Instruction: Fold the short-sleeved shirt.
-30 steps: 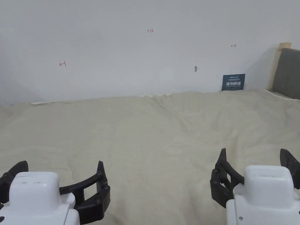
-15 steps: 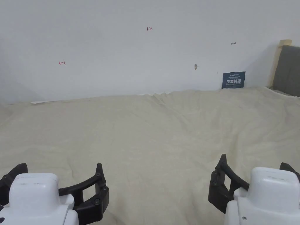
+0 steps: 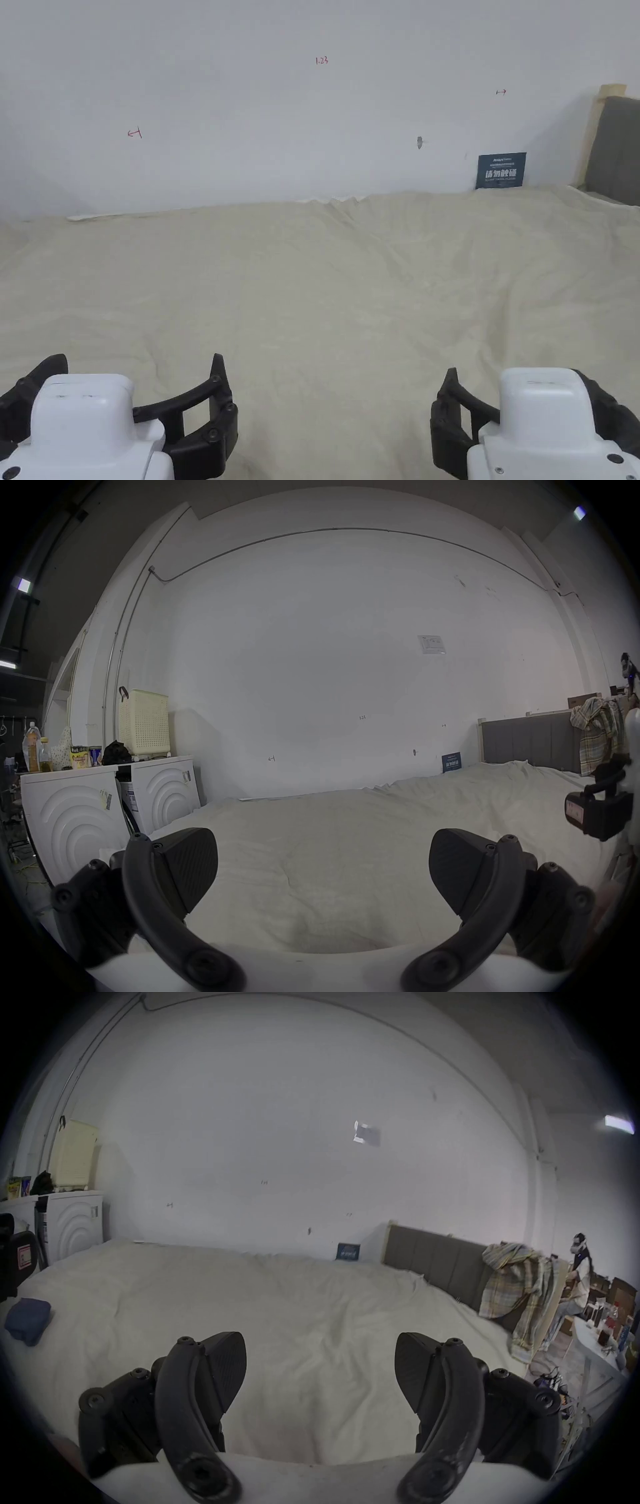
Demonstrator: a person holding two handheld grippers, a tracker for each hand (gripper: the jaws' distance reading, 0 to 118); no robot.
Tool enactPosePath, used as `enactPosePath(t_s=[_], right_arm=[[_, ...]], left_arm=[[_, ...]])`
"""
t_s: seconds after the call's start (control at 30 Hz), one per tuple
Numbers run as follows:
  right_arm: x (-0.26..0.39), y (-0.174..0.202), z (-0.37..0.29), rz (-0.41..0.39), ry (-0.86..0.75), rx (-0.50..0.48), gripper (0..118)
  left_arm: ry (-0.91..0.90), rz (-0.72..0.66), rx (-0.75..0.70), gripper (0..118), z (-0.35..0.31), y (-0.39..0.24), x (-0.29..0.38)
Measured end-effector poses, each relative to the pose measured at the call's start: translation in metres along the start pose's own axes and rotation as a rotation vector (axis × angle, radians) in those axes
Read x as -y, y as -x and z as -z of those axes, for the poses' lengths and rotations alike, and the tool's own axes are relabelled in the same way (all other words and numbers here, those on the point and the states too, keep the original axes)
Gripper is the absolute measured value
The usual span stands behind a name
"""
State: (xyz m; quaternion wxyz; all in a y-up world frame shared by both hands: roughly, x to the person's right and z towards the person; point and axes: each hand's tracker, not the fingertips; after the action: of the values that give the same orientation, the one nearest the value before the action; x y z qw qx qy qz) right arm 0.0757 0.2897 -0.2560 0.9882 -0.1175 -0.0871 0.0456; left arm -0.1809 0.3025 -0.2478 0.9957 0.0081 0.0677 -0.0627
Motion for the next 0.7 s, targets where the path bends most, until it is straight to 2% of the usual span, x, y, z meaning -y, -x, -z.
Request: enactPosePath(t_s=[0.17, 0.3, 0.53, 0.7], right_arm=[[0.004, -0.003, -0.008, 0.044, -0.118, -0.056, 91], [0.006, 0.003, -0.018, -0.058, -0.168, -0.083, 91], [0.006, 0.003, -0.021, -0.018, -0.178, -0.098, 91], [0.0, -0.001, -0.017, -0.04, -0.218, -0.086, 94]], left_arm=[[0.004, 0.014, 0.002, 118, 0.0, -0.001, 0.001], [0.011, 0.016, 0.003, 118, 0.001, -0.001, 0.004], [0.022, 0.002, 0.002, 118, 0.001, 0.0, 0.007], [0.032, 0.01, 0.008, 118, 0.001, -0.001, 0.008]])
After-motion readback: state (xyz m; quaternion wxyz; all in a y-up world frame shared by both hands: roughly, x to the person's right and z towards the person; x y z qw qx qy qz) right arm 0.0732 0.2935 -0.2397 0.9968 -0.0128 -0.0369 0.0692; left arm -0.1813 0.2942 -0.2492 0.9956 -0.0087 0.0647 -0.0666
